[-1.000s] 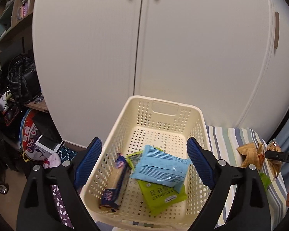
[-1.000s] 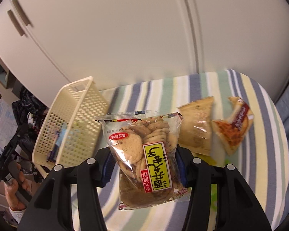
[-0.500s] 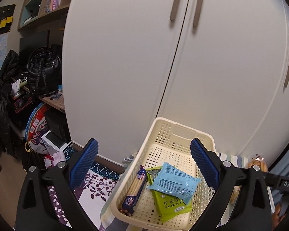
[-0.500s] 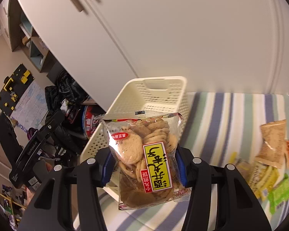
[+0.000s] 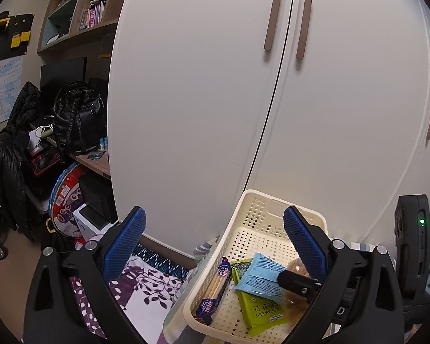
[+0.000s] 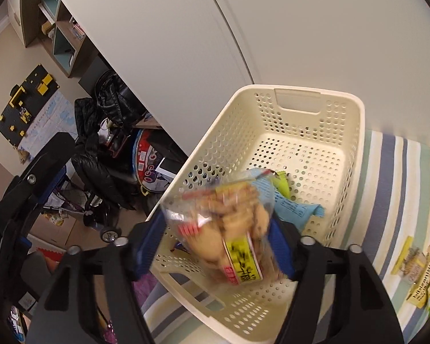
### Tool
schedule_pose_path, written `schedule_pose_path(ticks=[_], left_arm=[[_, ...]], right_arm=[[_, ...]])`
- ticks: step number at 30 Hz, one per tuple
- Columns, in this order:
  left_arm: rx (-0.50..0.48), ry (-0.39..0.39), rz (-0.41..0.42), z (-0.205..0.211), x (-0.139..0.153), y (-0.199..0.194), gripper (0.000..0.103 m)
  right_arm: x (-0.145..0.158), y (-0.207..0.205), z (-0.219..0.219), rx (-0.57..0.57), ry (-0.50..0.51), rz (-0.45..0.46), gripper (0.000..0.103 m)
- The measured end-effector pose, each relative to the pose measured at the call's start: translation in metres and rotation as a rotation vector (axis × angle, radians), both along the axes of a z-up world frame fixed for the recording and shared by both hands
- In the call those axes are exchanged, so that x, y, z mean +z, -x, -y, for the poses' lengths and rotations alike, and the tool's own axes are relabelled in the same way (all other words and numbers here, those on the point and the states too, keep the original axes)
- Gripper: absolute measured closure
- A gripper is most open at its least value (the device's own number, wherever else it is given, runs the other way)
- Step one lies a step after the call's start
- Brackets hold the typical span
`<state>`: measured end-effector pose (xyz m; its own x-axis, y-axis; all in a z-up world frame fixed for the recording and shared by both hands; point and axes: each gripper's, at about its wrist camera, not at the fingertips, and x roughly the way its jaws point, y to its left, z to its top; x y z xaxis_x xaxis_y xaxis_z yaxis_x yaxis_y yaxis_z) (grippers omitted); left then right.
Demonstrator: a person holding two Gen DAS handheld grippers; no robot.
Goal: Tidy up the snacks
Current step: 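Drop the cracker pack and cookie bag into the basket, opening both tools, then move both tools back over the remaining snacks on the table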
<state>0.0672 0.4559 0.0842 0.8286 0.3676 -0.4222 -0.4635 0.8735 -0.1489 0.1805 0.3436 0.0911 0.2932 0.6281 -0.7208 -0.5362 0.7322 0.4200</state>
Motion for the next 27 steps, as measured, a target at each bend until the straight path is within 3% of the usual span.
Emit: schedule_pose_path(ticks=[12, 27], left_arm=[[-0.018, 0.015, 0.011, 0.001, 0.0, 0.001, 0.005], [-0.091, -0.017, 0.003, 0.027, 0.001, -0.009, 0.003]], right_arm=[[-0.003, 0.0, 0.012, 0.003, -0.035, -0.015, 0.03], [-0.002, 0.011, 0.043, -0.077, 0.041, 0.089, 0.021]])
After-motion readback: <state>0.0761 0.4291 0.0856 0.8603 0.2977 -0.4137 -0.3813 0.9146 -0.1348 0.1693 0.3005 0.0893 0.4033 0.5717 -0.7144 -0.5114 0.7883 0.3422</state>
